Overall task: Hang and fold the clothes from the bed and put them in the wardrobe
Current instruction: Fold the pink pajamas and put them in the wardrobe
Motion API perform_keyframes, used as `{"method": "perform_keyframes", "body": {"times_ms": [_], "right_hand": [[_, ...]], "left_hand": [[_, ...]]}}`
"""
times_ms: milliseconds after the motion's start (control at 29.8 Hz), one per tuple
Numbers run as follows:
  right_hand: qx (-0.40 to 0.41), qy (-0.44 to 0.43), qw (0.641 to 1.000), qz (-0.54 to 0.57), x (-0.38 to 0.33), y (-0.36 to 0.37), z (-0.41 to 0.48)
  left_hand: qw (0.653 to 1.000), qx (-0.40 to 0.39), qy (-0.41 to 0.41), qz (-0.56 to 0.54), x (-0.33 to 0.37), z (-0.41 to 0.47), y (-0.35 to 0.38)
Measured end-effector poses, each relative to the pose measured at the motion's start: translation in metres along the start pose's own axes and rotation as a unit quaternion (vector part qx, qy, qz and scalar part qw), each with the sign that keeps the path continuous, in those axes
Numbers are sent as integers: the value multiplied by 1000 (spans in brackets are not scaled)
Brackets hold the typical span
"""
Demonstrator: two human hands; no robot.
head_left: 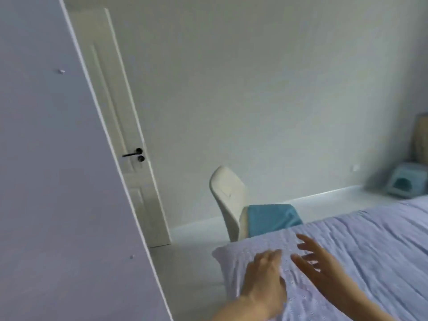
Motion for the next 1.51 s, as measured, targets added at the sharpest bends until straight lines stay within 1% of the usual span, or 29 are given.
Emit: {"method": "perform_keyframes", "body": {"times_ms": [101,134,201,235,269,302,336,369,436,470,537,604,638,739,839,907,940,1041,1074,1108,1175,1276,1309,1377,1444,1511], "right_hand": [[84,68,993,-46,61,-84,-11],[95,95,989,-64,79,-112,-23],[136,129,979,-80,90,-148,-37],[212,167,959,-83,107,-205,-70],[223,168,957,-84,108,-212,-72],[232,195,950,-78,113,-231,-90],[248,212,942,-78,122,-242,-94],[269,238,930,-82,135,-264,-123],[320,282,900,-93,157,-299,-182],[352,316,874,-110,175,-319,-224],[387,379,830,-132,194,-345,-288],[404,439,785,-165,222,-366,-350],[393,467,772,-176,237,-372,-377],[350,534,750,-174,278,-361,-419],[325,580,732,-150,335,-357,-443],[297,595,734,-136,379,-349,-450],[286,596,738,-132,384,-342,-443],[299,585,744,-123,436,-352,-424],[303,574,747,-144,448,-360,-415],[291,564,751,-184,464,-366,-404],[236,547,757,-267,480,-369,-383],[165,534,764,-323,513,-359,-355],[161,527,768,-327,523,-356,-348],[157,514,791,-292,533,-349,-333],[121,485,825,-263,528,-335,-315],[55,396,867,-297,505,-307,-293]], "left_hand": [[994,-65,79,-27,70,19,50],[990,-88,109,-31,99,18,68],[982,-132,130,-26,118,19,90],[968,-176,175,-42,166,11,121],[968,-183,169,-33,162,14,128],[965,-179,189,-36,181,9,135],[965,-173,189,-52,186,13,137],[958,-183,211,-64,205,1,152],[944,-223,229,-76,227,-27,188],[933,-251,249,-72,241,-52,209],[914,-281,284,-63,260,-93,240],[894,-321,311,-46,280,-131,280],[886,-338,317,-29,287,-149,303],[869,-363,337,11,295,-177,344],[851,-404,332,51,310,-202,409],[843,-429,317,75,318,-215,450],[843,-432,311,80,316,-214,453],[842,-436,304,86,332,-215,510],[844,-432,306,85,338,-211,520],[848,-424,307,80,345,-205,534],[861,-409,298,58,351,-192,547],[890,-392,233,4,353,-160,576],[899,-387,202,-23,353,-147,587],[907,-390,147,-69,358,-128,604],[912,-387,86,-102,364,-115,621],[919,-375,20,-122,366,-106,625]]}}
Point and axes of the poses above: each hand's wrist, its own z-axis towards the middle knuckle, its own y-axis out of the palm, x = y × z, the point moved 10 cm from there along z, towards the middle knuckle, and after that the axes turned 14 degrees about x, right-handed, at the moved point
